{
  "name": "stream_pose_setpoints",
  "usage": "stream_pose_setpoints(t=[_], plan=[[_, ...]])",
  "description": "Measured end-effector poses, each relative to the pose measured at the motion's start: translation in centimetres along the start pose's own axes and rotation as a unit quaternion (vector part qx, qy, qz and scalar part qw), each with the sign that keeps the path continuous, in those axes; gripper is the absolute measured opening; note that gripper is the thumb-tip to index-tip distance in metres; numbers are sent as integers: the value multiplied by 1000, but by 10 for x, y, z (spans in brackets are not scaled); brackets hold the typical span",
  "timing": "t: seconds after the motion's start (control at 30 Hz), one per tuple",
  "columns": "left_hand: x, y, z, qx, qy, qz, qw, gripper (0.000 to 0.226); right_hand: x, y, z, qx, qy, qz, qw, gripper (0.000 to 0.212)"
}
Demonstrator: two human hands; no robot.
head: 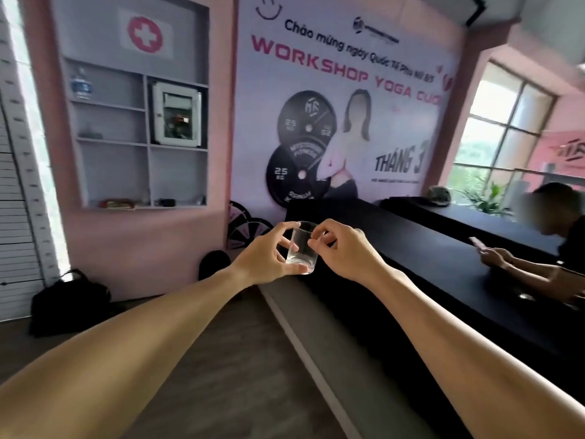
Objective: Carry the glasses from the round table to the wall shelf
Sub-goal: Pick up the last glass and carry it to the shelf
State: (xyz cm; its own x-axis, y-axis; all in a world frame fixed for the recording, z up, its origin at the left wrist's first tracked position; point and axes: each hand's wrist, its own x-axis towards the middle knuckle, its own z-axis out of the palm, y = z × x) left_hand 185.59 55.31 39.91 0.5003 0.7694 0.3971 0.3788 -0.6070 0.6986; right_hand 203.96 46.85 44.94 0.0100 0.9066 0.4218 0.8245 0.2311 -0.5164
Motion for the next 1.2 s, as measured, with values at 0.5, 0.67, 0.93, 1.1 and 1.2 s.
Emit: stream_pose_setpoints(t=[0.5,0.67,0.93,1.1,1.2], plan=[[180,-197,-101,30,56,-56,996,94,272,25,139,21,-44,-55,997,13],[241,-242,-124,46,51,-57,996,95,348,38,171,25,-36,-54,998,12],[335,-333,-157,57,69,-65,994,95,477,67,234,43,-54,-73,995,7],[405,-395,-197,87,93,-81,989,93,580,78,277,69,-66,-106,990,11],[445,-430,-230,120,120,-103,980,95,649,75,305,90,-78,-127,985,9]])
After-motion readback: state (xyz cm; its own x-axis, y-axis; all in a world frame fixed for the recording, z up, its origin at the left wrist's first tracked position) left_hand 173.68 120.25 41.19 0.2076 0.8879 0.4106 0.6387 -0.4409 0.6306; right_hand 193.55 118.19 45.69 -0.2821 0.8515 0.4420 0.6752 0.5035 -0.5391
